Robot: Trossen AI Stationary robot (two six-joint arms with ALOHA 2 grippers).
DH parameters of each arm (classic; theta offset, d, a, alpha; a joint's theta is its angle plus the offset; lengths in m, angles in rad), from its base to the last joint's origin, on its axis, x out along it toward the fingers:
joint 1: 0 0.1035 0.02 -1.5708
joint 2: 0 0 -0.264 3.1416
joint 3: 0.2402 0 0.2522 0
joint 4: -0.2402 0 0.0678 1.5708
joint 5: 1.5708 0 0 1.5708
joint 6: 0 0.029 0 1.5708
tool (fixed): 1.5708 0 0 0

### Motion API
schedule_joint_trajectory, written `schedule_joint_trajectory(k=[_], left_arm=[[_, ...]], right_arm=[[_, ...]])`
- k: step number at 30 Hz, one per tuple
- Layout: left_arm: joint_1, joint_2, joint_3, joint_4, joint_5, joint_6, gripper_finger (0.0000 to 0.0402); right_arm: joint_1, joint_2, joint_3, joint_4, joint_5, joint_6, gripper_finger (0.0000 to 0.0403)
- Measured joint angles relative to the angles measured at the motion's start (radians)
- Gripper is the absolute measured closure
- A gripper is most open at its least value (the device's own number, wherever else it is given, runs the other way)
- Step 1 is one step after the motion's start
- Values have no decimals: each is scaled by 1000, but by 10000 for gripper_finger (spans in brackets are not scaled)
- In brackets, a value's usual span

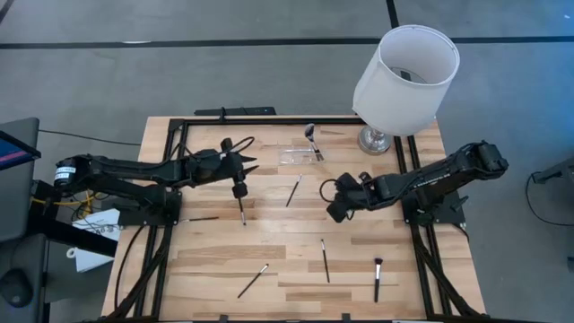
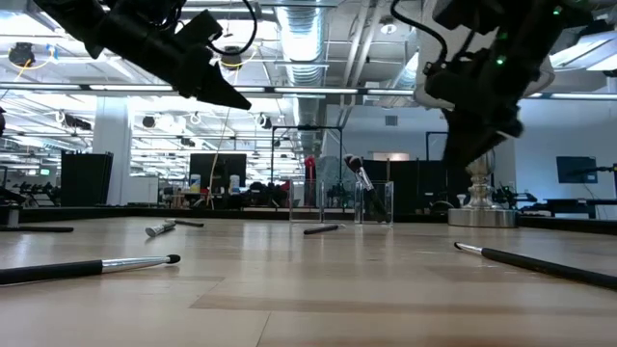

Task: Put items in baskets/containers
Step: Put the silver powder brush into the transparent organizer

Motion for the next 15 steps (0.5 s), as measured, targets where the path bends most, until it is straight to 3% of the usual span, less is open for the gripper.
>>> schedule_joint_trajectory(k=[6, 15], left_arm=[[0, 0, 0, 15, -5, 36, 300], [-5, -14, 1, 33, -8, 22, 300]], right_arm=[[67, 0, 0, -66, -20, 204, 332], [218, 0, 0, -91, -441, 479, 332]])
